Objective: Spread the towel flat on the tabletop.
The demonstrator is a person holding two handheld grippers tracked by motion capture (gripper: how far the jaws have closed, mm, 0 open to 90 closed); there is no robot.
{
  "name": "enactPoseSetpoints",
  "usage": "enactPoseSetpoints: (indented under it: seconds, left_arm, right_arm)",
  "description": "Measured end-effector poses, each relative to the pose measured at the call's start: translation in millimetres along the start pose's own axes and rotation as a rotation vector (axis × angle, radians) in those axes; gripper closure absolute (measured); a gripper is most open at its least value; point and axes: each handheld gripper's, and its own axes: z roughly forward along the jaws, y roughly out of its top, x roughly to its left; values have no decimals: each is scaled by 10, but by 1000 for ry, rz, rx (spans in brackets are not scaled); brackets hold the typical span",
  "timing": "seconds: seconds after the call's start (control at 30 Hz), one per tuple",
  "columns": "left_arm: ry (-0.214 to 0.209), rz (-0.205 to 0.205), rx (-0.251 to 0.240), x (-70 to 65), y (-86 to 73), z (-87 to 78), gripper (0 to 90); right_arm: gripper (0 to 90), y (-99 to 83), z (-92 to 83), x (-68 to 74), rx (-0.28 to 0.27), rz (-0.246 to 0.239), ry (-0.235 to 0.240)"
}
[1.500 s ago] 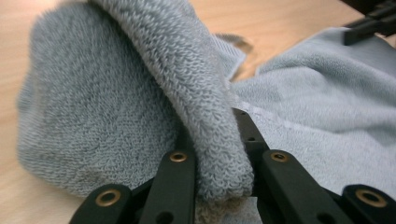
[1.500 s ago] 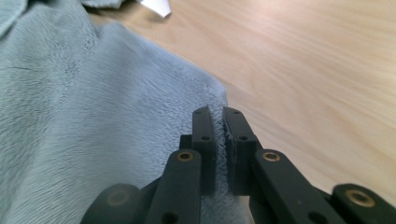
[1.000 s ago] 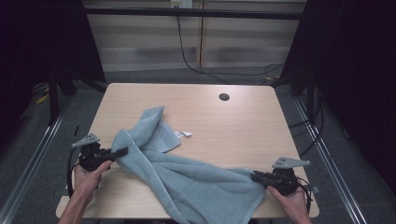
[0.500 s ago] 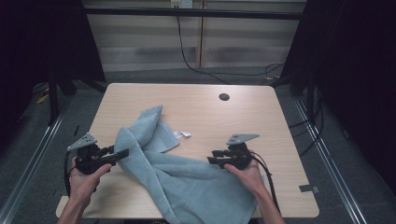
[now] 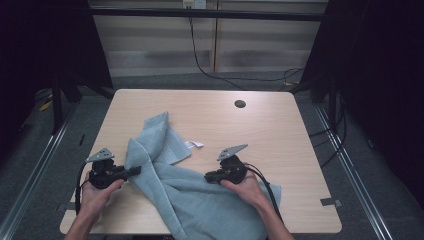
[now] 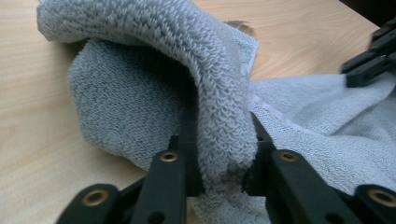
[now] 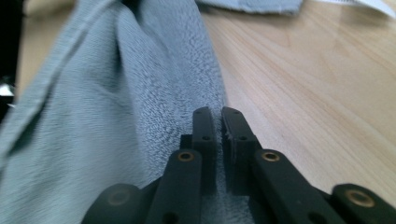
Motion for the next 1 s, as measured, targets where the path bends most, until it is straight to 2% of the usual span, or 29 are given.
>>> enactPoseSetpoints:
  seconds: [0.03, 0.1, 0.13, 0.17, 0.2, 0.23, 0.27, 0.3, 0.33, 0.37, 0.4, 0.43, 0.47, 0.53, 0.57, 0.6, 0.63, 0.67, 0.7, 0.77, 0.83, 0.87, 0.9, 0.93, 0.97, 1.0]
  left_arm:
    - [-9, -7, -9, 8, 16, 7, 761]
    - [-23, -5, -22, 18, 55, 35, 764]
    - [-34, -7, -34, 20, 90, 75, 764]
    - [-34, -7, -34, 20, 90, 75, 764]
    - [-50, -7, -37, 26, 104, 99, 764]
    - [-60, -9, -45, 32, 120, 129, 764]
    - [-80, -21, -52, 33, 139, 164, 763]
    - [-91, -15, -56, 22, 164, 199, 763]
    - [-96, -6, -54, 0, 195, 237, 763]
    - [-128, -2, -66, -49, 250, 313, 761]
    - [-128, -2, -66, -49, 250, 313, 760]
    - [-137, 6, -60, -77, 278, 358, 757]
    - [-147, 9, -58, -115, 303, 404, 755]
    - [-167, 16, -57, -192, 333, 484, 742]
    - [-175, 14, -53, -214, 336, 509, 719]
    - [-176, 19, -44, -230, 337, 526, 665]
    - [-185, 22, -35, -244, 334, 533, 635]
    - [-188, 19, -29, -252, 332, 533, 601]
    - [-173, 12, -21, -261, 330, 520, 601]
    - [-145, -3, -20, -268, 319, 454, 523]
    - [-118, 17, -10, -257, 289, 346, 502]
    - [-97, 7, -15, -242, 267, 281, 504]
    - [-100, -2, -24, -236, 246, 235, 536]
    - [-132, 9, -32, -268, 222, 220, 536]
    - [-142, 38, -16, -327, 206, 232, 568]
    - [-161, 60, 1, -391, 198, 268, 568]
  right_arm:
    - [866, 0, 0, 0, 0, 0, 0]
    - [874, -2, -132, 15, -22, 3, -1]
    - [875, -9, -290, 32, -54, 7, 1]
    - [875, -9, -290, 32, -54, 7, 1]
    - [875, -24, -469, 71, -86, 4, -20]
    - [875, -44, -560, 88, -102, 6, -27]
    - [875, -74, -646, 98, -124, 15, -33]
    - [875, -110, -730, 107, -138, 19, -51]
    - [875, -110, -730, 107, -138, 19, -51]
    - [875, -199, -896, 128, -165, 30, -73]
    - [875, -199, -896, 128, -165, 30, -73]
    - [875, -300, -1062, 153, -187, 41, -105]
    - [875, -300, -1062, 153, -187, 41, -105]
    - [876, -401, -1231, 182, -212, 52, -127]
    - [875, -451, -1313, 195, -227, 59, -151]
    - [875, -555, -1471, 212, -252, 73, -177]
    - [875, -607, -1534, 217, -257, 81, -182]
    - [875, -659, -1578, 225, -256, 86, -191]
    - [875, -659, -1578, 225, -256, 86, -191]
    - [874, -807, -1623, 273, -235, 96, -209]
    - [873, -851, -1620, 289, -220, 100, -207]
    - [864, -933, -1582, 301, -203, 110, -182]
    - [857, -959, -1544, 302, -181, 111, -161]
    - [857, -959, -1544, 302, -181, 111, -161]
    - [808, -970, -1465, 304, -155, 110, -151]
    - [808, -970, -1465, 304, -155, 110, -151]
